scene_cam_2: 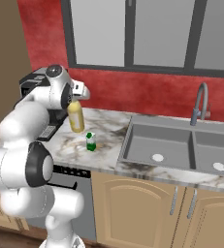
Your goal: Move the drinks to the dining counter.
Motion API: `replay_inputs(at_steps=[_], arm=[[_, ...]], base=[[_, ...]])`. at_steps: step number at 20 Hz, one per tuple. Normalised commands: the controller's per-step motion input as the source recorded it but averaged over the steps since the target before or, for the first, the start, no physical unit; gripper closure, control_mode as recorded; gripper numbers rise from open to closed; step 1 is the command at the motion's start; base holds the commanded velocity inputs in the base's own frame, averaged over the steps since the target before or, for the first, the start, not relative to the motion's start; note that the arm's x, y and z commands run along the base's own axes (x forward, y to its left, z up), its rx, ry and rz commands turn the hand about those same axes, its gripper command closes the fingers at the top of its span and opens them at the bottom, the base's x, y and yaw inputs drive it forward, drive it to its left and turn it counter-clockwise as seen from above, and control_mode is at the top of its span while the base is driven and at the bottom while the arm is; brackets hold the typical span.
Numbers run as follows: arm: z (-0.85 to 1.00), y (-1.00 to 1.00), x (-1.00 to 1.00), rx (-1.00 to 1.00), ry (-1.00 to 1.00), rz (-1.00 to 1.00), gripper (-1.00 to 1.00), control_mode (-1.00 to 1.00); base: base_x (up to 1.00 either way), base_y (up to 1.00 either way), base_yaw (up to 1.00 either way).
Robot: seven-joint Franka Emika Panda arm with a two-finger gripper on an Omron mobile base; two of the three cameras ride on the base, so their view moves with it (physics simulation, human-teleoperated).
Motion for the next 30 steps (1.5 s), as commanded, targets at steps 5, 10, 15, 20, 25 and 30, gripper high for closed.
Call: replay_inputs(at_steps=[5,10,15,20,25,30], arm=[[0.26,0.00,-0.45,0.00,0.03,0.00,1.00,-1.00],[0.02,0.00,-0.57,0.00,0.05,0.00,1.00,-1.00],[0.00,0.00,-0.37,0.00,0.01,0.00,1.00,-1.00],[0.03,0.00,-0.29,0.00,0.00,0.00,1.00,-1.00],[0.10,0.00,-0.35,0.00,0.00,0.00,1.00,-1.00],[0.17,-0.01,-0.41,0.00,0.00,0.00,1.00,-1.00]], base=[[0.00,0.00,0.00],[0.00,0.00,0.00],[0.00,0.00,0.00],[0.00,0.00,0.00],[0.00,0.00,0.00],[0.00,0.00,0.00]])
